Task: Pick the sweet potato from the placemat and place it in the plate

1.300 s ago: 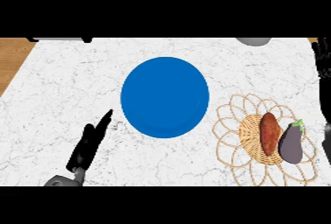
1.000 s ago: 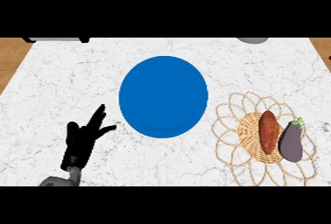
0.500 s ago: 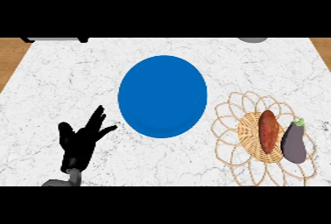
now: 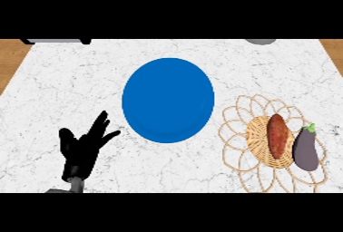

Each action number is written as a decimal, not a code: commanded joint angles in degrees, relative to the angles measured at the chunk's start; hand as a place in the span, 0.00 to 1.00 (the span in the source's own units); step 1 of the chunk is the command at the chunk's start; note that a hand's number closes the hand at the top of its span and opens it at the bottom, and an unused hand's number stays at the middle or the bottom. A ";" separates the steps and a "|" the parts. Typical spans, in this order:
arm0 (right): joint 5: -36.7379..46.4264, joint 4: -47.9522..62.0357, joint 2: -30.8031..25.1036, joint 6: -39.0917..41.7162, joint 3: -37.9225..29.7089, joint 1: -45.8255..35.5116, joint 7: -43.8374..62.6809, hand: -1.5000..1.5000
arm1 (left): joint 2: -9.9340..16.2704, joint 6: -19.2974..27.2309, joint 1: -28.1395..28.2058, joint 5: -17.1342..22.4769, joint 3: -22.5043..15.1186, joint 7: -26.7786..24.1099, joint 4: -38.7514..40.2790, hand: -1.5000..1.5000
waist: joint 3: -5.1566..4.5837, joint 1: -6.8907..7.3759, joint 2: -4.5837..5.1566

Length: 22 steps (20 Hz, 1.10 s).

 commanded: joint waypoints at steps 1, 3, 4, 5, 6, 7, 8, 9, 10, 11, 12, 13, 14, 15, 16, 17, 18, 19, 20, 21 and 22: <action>3.88 -4.38 -5.98 6.38 5.10 2.59 5.97 0.00 | 0.91 -1.37 -0.14 0.92 1.46 -0.48 1.43 0.50 | -0.19 -0.22 0.11; 4.67 -5.30 -7.58 7.87 5.72 1.30 9.12 0.00 | -0.96 0.04 1.33 -0.72 -0.93 -0.10 0.21 0.50 | -0.10 0.19 0.12; 4.48 -10.29 -6.68 7.17 6.73 2.43 12.85 0.00 | 1.96 -1.28 0.69 0.91 1.11 3.41 -2.53 0.50 | -0.11 -0.06 -0.05; 6.02 -12.62 -6.37 5.96 8.58 1.04 16.21 0.00 | -0.65 0.22 2.44 -1.08 -1.40 1.13 -1.64 0.50 | -0.13 0.19 0.01; 6.75 -17.70 -4.96 3.34 9.43 1.41 20.24 0.00 | 0.78 -1.99 2.28 0.66 1.22 -1.01 1.01 0.50 | -0.17 -0.14 0.00; 6.74 -16.51 -6.88 6.28 9.71 0.18 21.96 0.00 | 0.22 -1.37 1.03 0.13 1.04 -0.62 1.29 0.50 | -0.13 0.05 0.10; 7.63 -16.62 -7.64 6.83 9.89 0.60 23.35 0.00 | 1.29 -1.47 -1.25 0.80 2.37 2.10 1.14 0.50 | -0.11 -0.07 0.12; 8.99 -19.69 -6.37 5.04 11.40 0.09 26.99 0.00 | -0.91 -0.40 0.17 -0.96 0.88 -1.35 3.34 0.50 | -0.13 -0.06 0.13; 8.70 -20.91 -4.70 5.35 10.89 1.89 27.83 0.00 | 1.86 -2.23 2.26 0.80 1.68 2.65 -3.24 0.50 | -0.06 0.07 0.02; 10.22 -20.70 -3.29 4.62 13.49 -2.55 30.98 0.00 | 0.90 -2.15 2.78 -0.12 0.43 1.89 -1.89 0.50 | -0.06 0.57 0.14; 13.13 -18.64 -1.28 4.37 14.26 -1.80 27.95 0.00 | -1.39 0.86 1.71 -1.77 -0.41 2.71 -2.82 0.50 | -0.03 0.41 0.17; 13.97 -22.38 -0.24 3.04 15.85 -1.22 32.40 0.00 | 0.06 -1.57 -0.84 0.08 2.48 1.44 1.50 0.50 | -0.06 0.13 0.18; 13.61 -21.14 -1.01 5.17 13.42 -2.59 33.29 0.00 | 0.94 -4.63 1.69 0.68 3.24 -2.61 2.77 0.50 | -0.06 0.19 0.17; 14.99 -19.77 -1.03 5.93 12.69 -4.50 33.49 0.00 | -2.32 -0.59 -1.57 -2.12 0.95 0.29 2.57 0.50 | -0.04 0.16 0.19; 18.87 -17.04 2.66 2.92 16.43 -5.15 32.70 0.00 | -0.14 -3.50 -0.83 -0.18 2.88 -0.64 2.89 0.50 | -0.03 0.44 0.26; 20.13 -18.07 2.77 3.35 15.93 -5.20 33.78 0.00 | -0.38 -2.73 -0.60 -0.50 2.75 1.29 1.19 0.50 | -0.03 0.34 0.20; 20.59 -21.55 4.07 3.00 17.46 -2.75 35.63 0.00 | -2.23 -1.62 2.16 -2.57 0.50 -2.14 0.81 0.50 | -0.04 0.20 0.14; 19.47 -24.92 3.73 4.53 17.24 -3.67 40.94 0.00 | -0.73 -1.44 3.13 -1.53 1.10 2.61 -4.05 0.50 | -0.04 0.26 0.07; 19.29 -22.60 3.49 6.64 16.64 -3.55 39.25 0.00 | -1.24 -1.98 -4.40 -0.86 3.40 3.35 2.59 0.50 | -0.04 -0.06 0.18; 20.59 -18.36 5.14 7.55 18.15 -5.69 37.03 0.00 | -1.86 -1.28 1.69 -2.20 0.90 2.47 -2.03 0.50 | -0.02 0.48 0.19; 22.03 -17.49 7.94 6.03 19.35 -5.82 37.27 0.00 | -0.33 -2.35 0.95 -1.51 3.04 1.85 -1.00 0.50 | -0.02 0.47 0.21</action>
